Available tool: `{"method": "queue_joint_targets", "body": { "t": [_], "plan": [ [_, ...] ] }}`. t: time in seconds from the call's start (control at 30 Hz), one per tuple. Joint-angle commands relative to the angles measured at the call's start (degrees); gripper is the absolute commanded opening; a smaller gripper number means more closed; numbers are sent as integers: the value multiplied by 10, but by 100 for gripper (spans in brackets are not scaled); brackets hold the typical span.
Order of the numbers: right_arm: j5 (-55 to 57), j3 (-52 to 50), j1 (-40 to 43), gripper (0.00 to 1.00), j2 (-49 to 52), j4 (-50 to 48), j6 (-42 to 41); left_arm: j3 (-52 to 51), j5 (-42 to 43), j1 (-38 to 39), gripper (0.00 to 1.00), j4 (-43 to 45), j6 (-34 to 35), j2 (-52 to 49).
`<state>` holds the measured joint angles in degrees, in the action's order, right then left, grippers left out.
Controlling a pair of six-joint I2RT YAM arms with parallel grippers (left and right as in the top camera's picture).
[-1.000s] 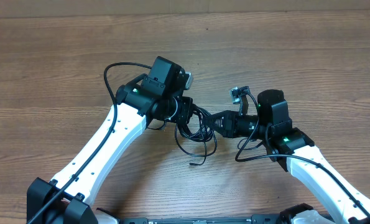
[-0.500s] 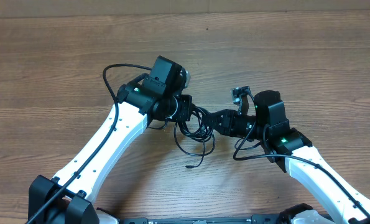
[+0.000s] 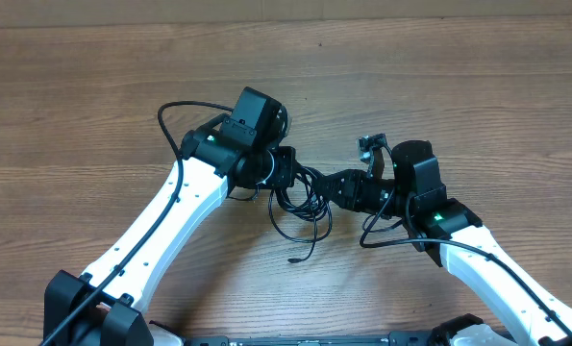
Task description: Untangle cables
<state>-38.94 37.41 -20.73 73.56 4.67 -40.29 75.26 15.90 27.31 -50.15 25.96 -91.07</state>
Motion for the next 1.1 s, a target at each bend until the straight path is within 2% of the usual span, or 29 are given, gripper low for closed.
{"method": "queue_joint_targets", "body": {
  "t": [0.0,0.07,0.1,0.13,0.3,0.9,1.07],
  "plan": [
    [25,-10,4,4,-9,21,-7,10,-160,-40,17,10,62,-4],
    [31,-11,4,4,-9,21,-6,10,-147,-40,17,11,71,-4],
    [31,-11,4,4,-9,21,-6,10,-138,-40,9,11,75,-4],
    [32,-11,4,4,-9,21,-6,10,-126,-40,4,11,75,-4],
    [44,-11,4,4,-9,16,-7,10,-98,-38,4,9,75,-4],
    [38,-11,4,4,-9,17,-33,5,-98,-12,4,-8,74,-4],
    [37,-11,4,4,-9,16,-74,-8,-46,-3,7,-5,3,-4]
  ]
}}
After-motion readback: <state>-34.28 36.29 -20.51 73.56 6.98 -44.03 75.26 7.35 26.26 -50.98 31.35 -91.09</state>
